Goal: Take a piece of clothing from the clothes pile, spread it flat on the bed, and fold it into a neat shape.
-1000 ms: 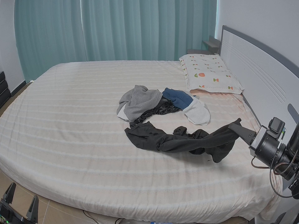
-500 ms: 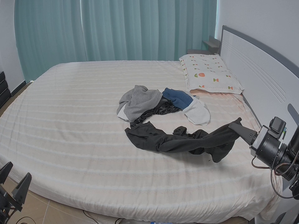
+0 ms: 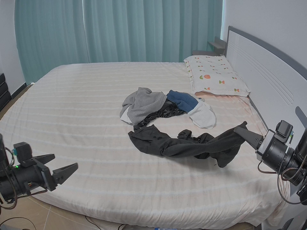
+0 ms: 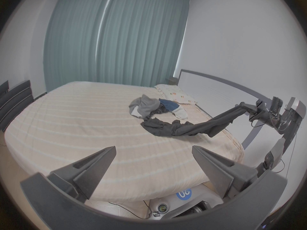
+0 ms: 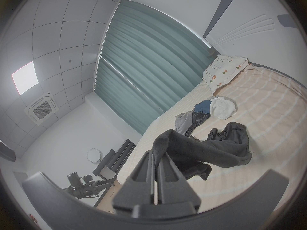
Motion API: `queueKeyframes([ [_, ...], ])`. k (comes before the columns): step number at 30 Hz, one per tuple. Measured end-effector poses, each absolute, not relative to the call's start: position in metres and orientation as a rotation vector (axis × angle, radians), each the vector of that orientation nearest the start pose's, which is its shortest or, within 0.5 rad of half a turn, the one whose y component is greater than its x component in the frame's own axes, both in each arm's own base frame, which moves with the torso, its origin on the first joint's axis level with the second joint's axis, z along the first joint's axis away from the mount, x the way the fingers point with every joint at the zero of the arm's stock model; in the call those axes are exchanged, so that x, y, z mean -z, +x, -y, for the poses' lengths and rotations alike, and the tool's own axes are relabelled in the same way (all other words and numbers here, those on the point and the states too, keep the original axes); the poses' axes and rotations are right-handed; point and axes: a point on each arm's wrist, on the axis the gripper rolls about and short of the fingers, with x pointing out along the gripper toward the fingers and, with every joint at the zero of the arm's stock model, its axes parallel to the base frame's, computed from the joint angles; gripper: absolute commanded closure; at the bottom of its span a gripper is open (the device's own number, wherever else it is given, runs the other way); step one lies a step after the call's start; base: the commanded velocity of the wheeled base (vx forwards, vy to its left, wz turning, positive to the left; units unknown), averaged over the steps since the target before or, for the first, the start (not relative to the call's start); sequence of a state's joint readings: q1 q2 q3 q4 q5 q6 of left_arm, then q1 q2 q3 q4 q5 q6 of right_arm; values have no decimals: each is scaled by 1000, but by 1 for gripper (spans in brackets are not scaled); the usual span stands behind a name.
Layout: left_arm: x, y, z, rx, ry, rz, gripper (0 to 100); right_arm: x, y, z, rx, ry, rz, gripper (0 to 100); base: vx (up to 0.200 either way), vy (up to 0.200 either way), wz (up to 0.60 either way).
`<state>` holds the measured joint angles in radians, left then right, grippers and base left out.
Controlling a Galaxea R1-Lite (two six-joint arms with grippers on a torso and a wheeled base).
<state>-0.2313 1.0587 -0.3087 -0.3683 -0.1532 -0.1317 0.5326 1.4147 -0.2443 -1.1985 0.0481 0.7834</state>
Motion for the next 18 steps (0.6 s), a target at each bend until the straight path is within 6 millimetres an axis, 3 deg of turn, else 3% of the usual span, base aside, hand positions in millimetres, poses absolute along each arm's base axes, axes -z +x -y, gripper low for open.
queueKeyframes([
  [6, -139, 167, 58, 365, -111, -480, 0, -167, 167, -100, -560, 763, -203, 100, 0, 0, 0],
  [18, -70, 239, 132, 332, -32, -574, 0, -166, 173, -96, -530, 747, -192, 100, 0, 0, 0],
])
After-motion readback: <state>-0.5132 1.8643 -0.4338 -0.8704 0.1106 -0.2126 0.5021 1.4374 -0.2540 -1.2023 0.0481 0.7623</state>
